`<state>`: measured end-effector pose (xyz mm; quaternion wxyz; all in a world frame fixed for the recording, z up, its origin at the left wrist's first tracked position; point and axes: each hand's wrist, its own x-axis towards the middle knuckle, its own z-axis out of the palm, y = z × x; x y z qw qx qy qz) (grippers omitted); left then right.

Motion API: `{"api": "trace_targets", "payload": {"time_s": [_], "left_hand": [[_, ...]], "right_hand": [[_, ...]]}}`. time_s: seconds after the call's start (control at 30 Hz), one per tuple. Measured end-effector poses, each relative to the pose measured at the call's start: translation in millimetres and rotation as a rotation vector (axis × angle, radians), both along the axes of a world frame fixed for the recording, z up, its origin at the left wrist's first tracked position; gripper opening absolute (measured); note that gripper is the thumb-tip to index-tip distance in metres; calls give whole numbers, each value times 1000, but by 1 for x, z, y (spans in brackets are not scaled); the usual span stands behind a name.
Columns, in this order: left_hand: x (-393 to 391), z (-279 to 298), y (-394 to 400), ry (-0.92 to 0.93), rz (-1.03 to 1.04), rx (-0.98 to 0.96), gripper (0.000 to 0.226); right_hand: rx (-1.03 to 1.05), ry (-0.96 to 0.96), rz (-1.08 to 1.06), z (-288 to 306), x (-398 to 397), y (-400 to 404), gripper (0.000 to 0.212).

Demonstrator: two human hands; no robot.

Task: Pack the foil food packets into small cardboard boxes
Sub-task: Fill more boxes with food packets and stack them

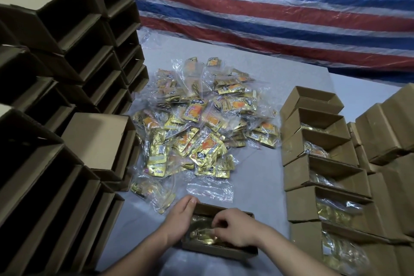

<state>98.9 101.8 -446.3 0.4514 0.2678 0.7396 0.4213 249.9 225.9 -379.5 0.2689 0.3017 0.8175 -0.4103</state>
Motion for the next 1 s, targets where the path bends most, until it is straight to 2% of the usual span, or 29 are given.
{"api": "trace_targets", "payload": {"time_s": [0.17,0.3,0.37,0.53,0.7,0.8,0.87,1.0], "left_hand": [[1,3,0,10,-18,2,29],[1,6,-1,25,-25,14,28],[2,7,1,36,-23,17,28],[1,10,4,16,-11,4,30],[0,8,5,17,-6,-26,30],[2,7,5,22,6,-18,30],[2,6,5,16,12,-16,30],[2,8,6,25,35,0,31]], "right_hand": [[-82,-234,112,1,-15,-9,45],[-168,-336,116,-10,-25,-21,52],[-138,-383,128,-14,-26,-24,59],[-52,-344,87,-12,-22,-24,65],[11,-140,-70,-8,-6,-16,34],[66,-102,-164,-8,0,-11,40],[60,-140,-139,-10,-1,-12,37],[81,-189,-91,-8,-10,-14,52]]}}
